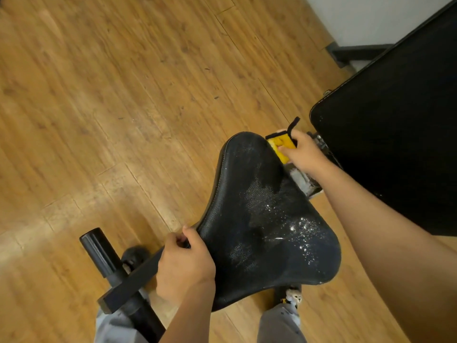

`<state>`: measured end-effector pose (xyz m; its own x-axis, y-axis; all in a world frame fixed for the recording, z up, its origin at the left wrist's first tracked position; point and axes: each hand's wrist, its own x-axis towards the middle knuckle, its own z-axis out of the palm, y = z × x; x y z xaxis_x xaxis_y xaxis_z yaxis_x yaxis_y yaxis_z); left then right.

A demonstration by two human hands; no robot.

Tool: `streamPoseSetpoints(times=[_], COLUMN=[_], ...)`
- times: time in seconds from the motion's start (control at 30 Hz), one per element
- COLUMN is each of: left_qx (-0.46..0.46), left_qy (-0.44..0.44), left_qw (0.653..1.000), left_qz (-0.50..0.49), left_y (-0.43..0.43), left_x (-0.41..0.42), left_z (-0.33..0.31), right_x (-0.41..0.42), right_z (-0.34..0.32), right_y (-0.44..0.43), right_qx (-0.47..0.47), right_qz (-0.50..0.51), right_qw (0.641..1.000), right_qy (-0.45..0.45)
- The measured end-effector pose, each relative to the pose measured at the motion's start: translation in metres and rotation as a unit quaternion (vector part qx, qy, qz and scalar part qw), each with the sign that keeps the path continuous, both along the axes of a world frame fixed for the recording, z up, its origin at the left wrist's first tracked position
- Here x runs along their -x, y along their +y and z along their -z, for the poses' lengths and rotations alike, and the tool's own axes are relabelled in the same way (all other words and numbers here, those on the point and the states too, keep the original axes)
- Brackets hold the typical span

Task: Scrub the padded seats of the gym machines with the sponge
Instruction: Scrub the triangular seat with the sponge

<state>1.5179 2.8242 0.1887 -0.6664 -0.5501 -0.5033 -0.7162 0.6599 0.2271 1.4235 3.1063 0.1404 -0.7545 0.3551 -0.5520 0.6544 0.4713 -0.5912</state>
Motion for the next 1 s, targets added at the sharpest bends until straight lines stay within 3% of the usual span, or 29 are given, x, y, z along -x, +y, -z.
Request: streamPoseSetpoints(times=[0.1, 0.37, 0.6, 0.73, 0.9, 1.0], left_qx=[0.004, -0.001, -0.007, -0.009, 0.000, 0.010], left_qy=[-0.003, -0.041, -0.041, -0.029, -0.029, -0.018], left_qw=[1.000, 0.999, 0.999, 1.000, 1.000, 1.000], left_qz=[-0.003, 0.000, -0.005, -0.004, 0.000, -0.006], left_y=[0.002, 0.002, 0.003, 0.003, 0.006, 0.004], left_x=[0.001, 0.004, 0.003, 0.004, 0.006, 0.004], left_z=[-0.002, -0.009, -0.012, -0.009, -0.013, -0.009], right_x=[-0.006, -0.105, -0.070, -0.078, -0.158, -0.160], right_z=[-0.003, -0.047, -0.026, -0.026, -0.047, -0.048], right_y=[0.010, -0.031, -0.026, -0.036, -0.058, -0.050], right_qx=[0.052, 0.030, -0.133, -0.145, -0.131, -0.146], right_qz=[0.023, 0.025, 0.046, 0.070, -0.027, -0.009], right_qw=[0.998, 0.998, 0.988, 0.984, 0.990, 0.988], right_qy=[-0.018, 0.042, 0.061, 0.078, 0.050, 0.049])
